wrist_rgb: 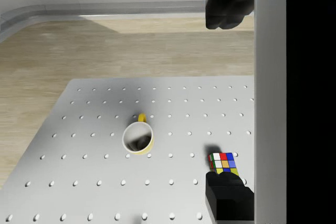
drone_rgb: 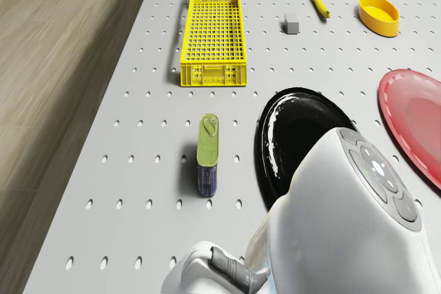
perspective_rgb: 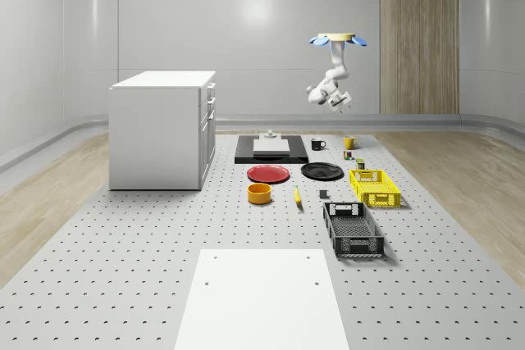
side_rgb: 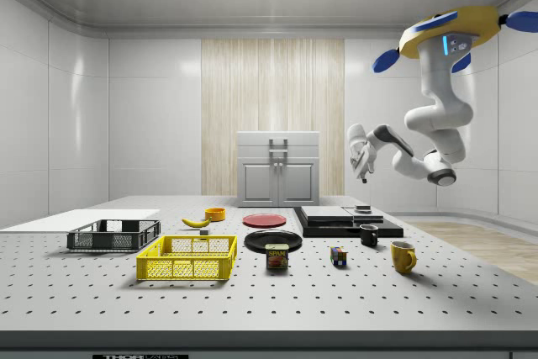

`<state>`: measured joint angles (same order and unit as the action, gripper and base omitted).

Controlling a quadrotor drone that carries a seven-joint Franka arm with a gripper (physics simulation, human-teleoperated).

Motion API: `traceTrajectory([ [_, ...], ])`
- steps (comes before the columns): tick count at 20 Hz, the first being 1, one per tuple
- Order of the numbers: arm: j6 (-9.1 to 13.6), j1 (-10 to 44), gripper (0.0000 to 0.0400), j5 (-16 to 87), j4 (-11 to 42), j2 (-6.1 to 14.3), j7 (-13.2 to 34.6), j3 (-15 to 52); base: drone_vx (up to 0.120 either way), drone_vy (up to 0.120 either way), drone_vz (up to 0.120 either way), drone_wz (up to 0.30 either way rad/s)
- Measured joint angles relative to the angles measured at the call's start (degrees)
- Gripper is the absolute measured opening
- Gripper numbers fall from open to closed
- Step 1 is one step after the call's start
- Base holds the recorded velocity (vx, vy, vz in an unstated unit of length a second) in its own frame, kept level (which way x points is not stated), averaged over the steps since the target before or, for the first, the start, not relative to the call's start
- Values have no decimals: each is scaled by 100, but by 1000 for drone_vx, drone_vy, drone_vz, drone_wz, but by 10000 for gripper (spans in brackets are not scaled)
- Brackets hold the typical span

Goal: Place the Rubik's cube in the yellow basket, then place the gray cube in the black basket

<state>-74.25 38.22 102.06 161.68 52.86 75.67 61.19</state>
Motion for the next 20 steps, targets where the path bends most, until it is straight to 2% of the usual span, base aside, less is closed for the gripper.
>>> traceTrajectory([
  [2,245,520,400,469,188,138,357,283,120,0,-120,0],
  [4,438,939,400,772,297,264,634,493,120,-100,-120,0],
  [8,664,1504,400,1075,394,479,1005,765,120,-110,-120,0],
  [15,725,1964,400,1176,429,765,1322,999,0,0,-120,0],
  [20,649,2113,400,1134,425,936,1437,1092,0,64,-120,0],
])
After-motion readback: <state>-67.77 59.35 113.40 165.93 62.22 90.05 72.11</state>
